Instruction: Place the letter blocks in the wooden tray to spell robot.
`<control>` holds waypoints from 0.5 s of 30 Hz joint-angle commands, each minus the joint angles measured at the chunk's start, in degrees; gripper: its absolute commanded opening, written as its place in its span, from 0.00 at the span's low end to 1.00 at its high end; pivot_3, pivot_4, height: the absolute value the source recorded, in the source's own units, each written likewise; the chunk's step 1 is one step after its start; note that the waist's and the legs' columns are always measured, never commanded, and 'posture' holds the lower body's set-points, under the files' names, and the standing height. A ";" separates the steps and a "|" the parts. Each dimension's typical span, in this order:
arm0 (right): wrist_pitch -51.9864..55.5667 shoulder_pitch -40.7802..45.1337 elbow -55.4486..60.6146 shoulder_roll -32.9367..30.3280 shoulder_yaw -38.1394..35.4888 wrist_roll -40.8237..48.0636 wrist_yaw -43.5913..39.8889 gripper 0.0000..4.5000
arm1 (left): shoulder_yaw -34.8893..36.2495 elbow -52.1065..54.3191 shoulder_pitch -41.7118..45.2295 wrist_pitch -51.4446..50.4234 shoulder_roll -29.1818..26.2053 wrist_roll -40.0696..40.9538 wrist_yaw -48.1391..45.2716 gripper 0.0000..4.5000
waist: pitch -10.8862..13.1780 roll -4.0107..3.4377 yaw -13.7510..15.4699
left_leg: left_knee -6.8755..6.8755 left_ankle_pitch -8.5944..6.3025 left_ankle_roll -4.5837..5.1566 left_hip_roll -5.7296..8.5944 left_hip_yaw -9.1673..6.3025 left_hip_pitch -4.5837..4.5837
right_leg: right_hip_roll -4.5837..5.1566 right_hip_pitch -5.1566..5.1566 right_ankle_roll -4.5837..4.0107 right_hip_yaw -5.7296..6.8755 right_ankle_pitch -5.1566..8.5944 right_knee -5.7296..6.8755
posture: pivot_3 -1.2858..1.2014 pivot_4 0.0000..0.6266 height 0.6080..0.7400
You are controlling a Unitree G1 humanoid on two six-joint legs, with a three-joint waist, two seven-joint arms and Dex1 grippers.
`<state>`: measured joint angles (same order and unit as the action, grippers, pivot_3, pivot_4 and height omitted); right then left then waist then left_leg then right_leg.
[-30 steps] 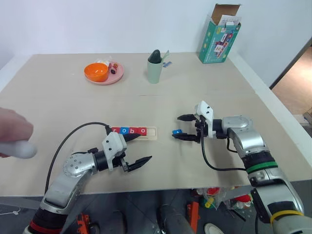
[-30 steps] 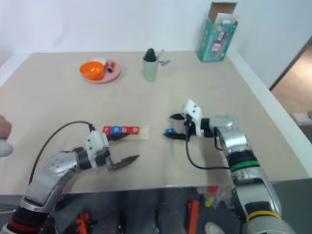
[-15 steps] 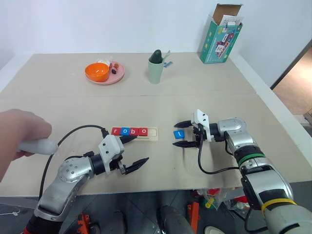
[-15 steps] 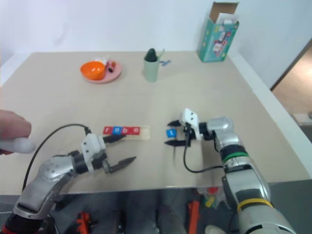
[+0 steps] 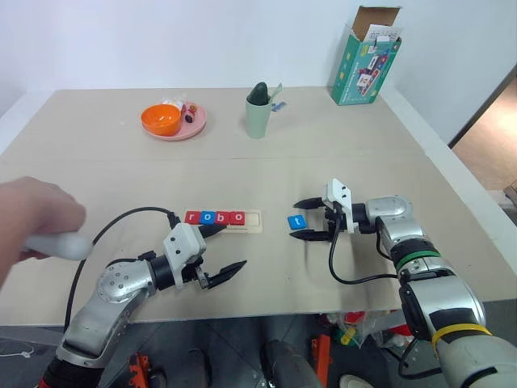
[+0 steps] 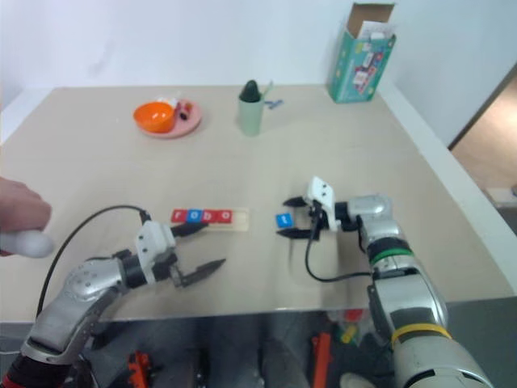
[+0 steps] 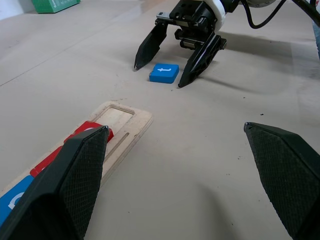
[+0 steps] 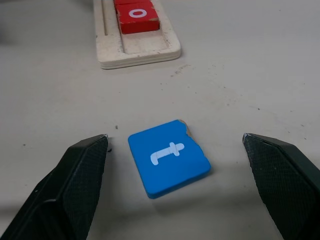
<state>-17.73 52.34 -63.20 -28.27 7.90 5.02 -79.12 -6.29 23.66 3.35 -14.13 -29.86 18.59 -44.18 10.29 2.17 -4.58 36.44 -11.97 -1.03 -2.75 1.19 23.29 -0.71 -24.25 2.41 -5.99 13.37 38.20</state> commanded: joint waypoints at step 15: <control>45.79 -34.43 84.07 19.08 -7.21 -0.47 54.69 0.94 | 1.13 2.79 0.13 0.65 1.42 0.88 1.62 1.00 | -0.04 -0.20 1.33 | 0.01 -0.19 -0.44 0.00 -0.26 0.47 | 0.01 -0.54 -0.26 0.13 0.22 0.30 | 0.52 0.24 1.00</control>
<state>25.38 17.94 13.45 -10.19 3.04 6.17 -31.08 -5.92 24.32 3.18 -13.89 -28.22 19.01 -42.68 10.25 1.97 -3.25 36.50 -12.11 -1.57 -2.75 1.00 23.86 -0.69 -24.93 2.22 -5.91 13.55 38.51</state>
